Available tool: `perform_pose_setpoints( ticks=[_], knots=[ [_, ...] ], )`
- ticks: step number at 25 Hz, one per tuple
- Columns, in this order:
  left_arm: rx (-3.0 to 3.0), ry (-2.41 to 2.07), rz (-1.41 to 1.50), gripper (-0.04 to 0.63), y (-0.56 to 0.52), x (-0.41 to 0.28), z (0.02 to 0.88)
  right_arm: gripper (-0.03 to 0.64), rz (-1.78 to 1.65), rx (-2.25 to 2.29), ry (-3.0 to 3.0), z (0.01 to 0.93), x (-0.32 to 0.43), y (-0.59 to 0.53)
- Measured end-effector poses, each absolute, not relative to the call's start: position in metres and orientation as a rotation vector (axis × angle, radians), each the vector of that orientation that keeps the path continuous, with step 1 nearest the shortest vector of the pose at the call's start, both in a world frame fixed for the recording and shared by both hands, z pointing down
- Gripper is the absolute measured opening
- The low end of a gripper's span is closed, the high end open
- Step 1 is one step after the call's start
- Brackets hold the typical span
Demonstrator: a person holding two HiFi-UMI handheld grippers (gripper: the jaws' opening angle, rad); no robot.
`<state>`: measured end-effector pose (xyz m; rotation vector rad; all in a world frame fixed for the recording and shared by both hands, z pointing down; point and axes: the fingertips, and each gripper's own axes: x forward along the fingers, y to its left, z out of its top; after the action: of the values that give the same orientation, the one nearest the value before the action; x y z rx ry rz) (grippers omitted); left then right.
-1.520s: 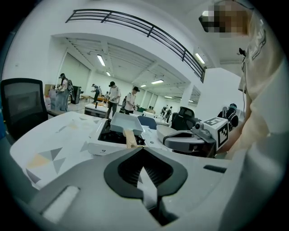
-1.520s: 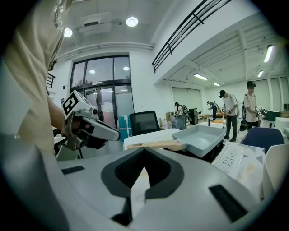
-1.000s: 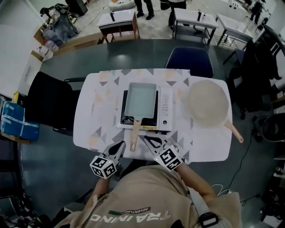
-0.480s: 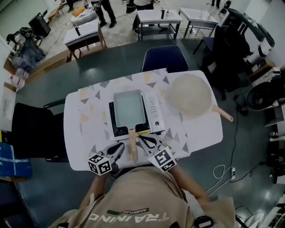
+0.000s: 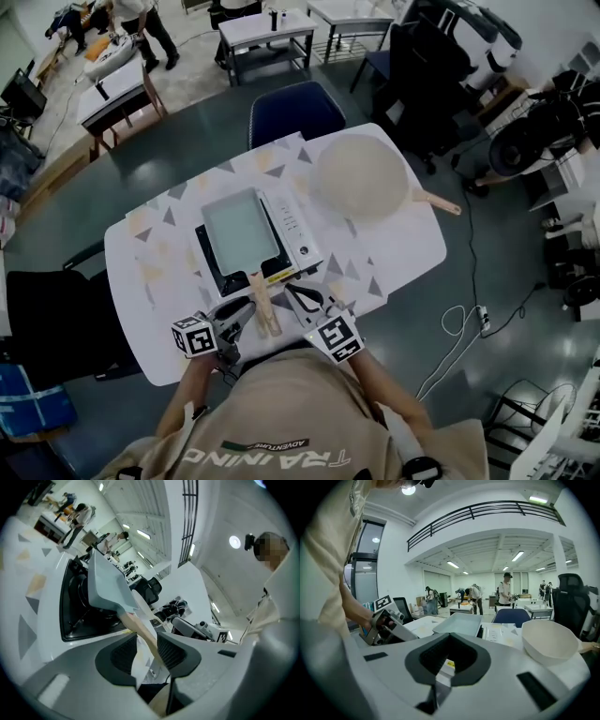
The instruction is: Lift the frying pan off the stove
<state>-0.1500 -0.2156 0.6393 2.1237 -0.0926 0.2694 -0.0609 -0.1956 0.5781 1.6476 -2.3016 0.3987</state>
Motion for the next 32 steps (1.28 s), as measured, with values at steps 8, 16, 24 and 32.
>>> perform_pose_setpoints(
  ticks=[8, 16, 24, 32],
  knots=[
    [1.658, 0.004, 0.117, 0.186, -0.213, -0.133, 0.635, -0.003, 0.389, 1.681, -2.314, 0.573, -0.054, -0.2],
    [1.565, 0.081, 0.133, 0.193, -0.21, -0.108, 0.643, -0.005, 0.392, 1.686, -2.288, 0.578, -0.038, -0.193],
    [1.537, 0.137, 0.182, 0.193, -0.204, -0.08, 0.651, -0.003, 0.424, 1.727, -2.26, 0.584, -0.022, -0.19],
    [1.522, 0.165, 0.192, 0.192, -0.205, -0.061, 0.654, -0.004, 0.456, 1.742, -2.242, 0.589, -0.009, -0.186]
  ],
)
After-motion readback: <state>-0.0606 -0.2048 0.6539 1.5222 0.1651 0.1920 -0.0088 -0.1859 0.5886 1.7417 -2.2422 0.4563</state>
